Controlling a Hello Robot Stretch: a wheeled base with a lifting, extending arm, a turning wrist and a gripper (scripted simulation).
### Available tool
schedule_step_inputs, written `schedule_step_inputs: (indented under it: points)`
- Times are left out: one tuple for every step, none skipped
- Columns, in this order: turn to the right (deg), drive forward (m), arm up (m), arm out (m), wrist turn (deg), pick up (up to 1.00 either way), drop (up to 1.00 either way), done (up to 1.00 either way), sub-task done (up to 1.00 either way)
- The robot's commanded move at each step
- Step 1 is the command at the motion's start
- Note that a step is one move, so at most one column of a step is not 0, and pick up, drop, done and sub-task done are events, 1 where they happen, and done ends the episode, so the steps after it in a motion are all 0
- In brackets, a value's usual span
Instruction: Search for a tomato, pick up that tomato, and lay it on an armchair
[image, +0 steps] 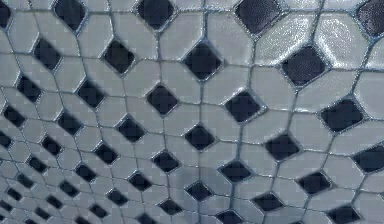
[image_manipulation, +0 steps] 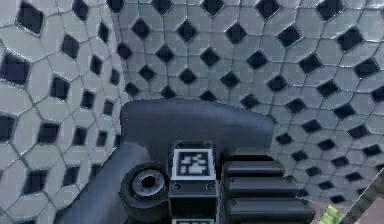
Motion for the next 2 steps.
schedule_step_inputs:
  points:
    - [0.0,0.00,0.00,0.26,0.0,0.00,0.00,0.00,0.00]
    - [0.0,0.00,0.00,0.00,45.0,0.00,0.00,0.00,0.00]
